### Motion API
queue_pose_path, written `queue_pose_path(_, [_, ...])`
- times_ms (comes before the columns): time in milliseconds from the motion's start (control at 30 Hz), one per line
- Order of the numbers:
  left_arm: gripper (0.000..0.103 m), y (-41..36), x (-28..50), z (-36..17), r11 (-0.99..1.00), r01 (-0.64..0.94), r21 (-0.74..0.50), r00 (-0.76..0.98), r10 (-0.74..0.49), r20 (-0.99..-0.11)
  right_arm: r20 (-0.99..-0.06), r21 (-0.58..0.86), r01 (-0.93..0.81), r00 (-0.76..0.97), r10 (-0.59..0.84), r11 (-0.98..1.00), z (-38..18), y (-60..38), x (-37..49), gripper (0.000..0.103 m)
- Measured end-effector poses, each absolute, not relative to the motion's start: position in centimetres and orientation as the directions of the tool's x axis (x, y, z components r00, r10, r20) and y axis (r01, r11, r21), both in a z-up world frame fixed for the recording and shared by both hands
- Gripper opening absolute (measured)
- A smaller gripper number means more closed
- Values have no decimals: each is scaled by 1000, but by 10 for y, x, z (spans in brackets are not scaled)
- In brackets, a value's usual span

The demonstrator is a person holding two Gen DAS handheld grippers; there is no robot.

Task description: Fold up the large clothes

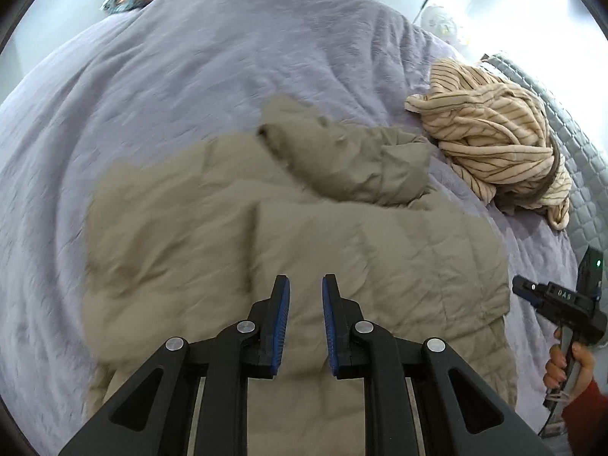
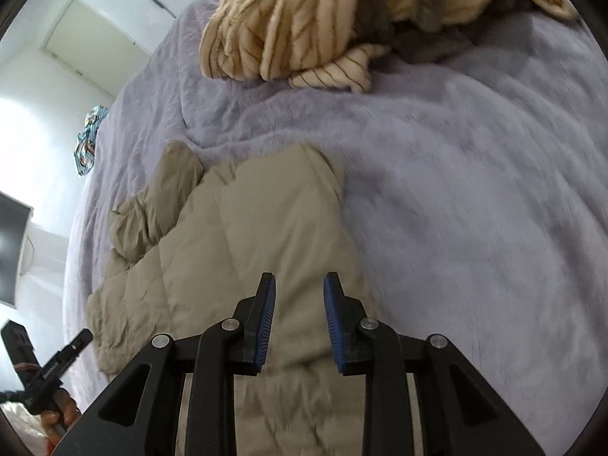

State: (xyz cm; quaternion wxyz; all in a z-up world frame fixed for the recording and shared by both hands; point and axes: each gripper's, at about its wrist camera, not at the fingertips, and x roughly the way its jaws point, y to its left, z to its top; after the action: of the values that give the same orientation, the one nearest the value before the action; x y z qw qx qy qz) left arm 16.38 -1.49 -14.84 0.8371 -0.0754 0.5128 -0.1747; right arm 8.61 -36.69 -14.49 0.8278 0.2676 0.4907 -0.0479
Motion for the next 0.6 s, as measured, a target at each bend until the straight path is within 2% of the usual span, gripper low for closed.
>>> queue_pose_path(67, [19, -26, 171, -156, 932, 233, -276, 433, -354, -829, -843, 370, 312, 509, 175, 875, -148, -362, 100, 29])
queue_pose_path(167, [19, -38, 179, -184, 963, 226, -145, 418, -231, -878, -870, 328, 306, 467, 159, 894, -167, -359, 113, 29])
queue_pose_path(367, [19, -25, 180, -213, 962, 198, -187, 381, -251, -890, -887, 314, 325, 435, 154, 892, -204, -369, 111, 25])
queue_pose_path(600, [19, -28, 183, -218, 966, 174, -189, 372, -242, -896, -899, 262, 332, 425, 104, 906, -209, -363, 115, 25])
